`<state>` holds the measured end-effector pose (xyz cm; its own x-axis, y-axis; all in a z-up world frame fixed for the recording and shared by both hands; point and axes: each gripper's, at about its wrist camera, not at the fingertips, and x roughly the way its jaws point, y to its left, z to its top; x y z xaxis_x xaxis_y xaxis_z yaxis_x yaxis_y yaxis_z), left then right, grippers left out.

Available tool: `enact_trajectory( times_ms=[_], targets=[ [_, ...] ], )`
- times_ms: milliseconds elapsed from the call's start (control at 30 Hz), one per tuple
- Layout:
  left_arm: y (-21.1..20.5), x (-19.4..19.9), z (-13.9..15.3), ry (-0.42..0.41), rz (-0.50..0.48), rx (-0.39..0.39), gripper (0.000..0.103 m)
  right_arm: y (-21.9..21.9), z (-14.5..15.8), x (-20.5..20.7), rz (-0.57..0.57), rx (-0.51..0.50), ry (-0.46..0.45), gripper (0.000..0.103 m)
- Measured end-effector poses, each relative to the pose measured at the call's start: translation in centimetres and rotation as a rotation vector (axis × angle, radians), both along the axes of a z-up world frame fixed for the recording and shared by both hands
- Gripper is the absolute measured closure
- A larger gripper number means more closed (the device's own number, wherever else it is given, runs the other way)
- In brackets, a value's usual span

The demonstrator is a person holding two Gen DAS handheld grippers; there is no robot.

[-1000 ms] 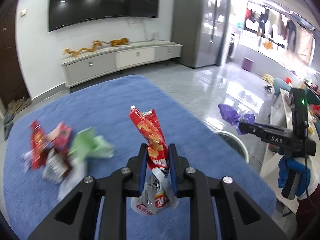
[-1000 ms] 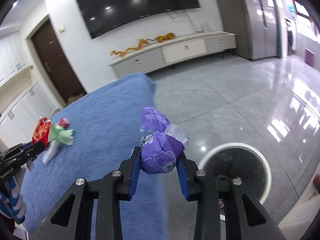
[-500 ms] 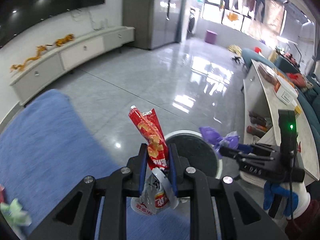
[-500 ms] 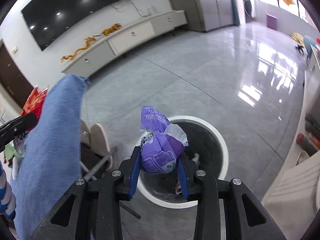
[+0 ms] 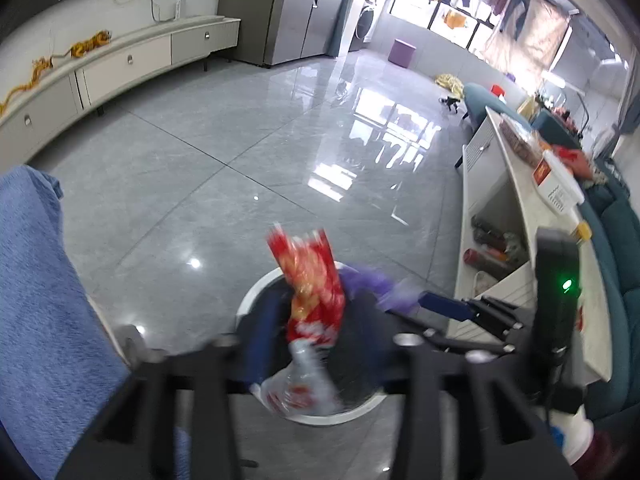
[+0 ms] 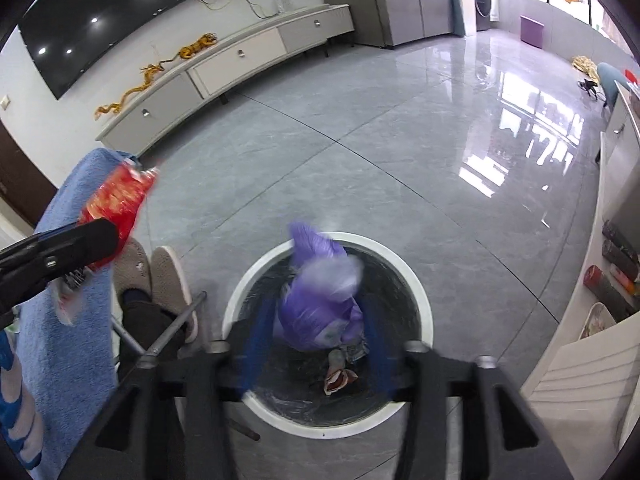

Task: Collect trash
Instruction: 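Carry both wrappers over the trash bin and open both tools, then move both open tools back over the rug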

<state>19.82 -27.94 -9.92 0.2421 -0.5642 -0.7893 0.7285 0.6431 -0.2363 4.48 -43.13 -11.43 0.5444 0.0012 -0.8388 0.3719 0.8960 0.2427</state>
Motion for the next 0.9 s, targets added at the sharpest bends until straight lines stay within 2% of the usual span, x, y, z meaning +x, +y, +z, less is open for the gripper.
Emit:
enact_trajectory(
  times_ms=[167, 467, 700, 900],
  targets=[
    [-0.4, -0.1, -0.1, 0.009, -0.001, -0.011, 0.046, -0.5, -0.6, -0.5, -0.02, 0.004, 0.015, 0.049],
    [1.9, -1.4, 1.0, -0.129, 0.054, 0.028, 0.046, -0.7, 0.7, -1.0, -0.027, -0.002, -0.002, 0.049],
    [5.0, -1.7, 2.5, -0.196, 0.118, 0.056, 0.046, 0.3, 2.9, -0.9, -0.014, -0.018, -0.05, 0.049],
    [9.7, -1.4, 4.6, -0.262, 0.213, 0.066, 0.046, 2.1, 4.5, -0.4, 0.021, -0.032, -0.083, 0.049]
  ],
)
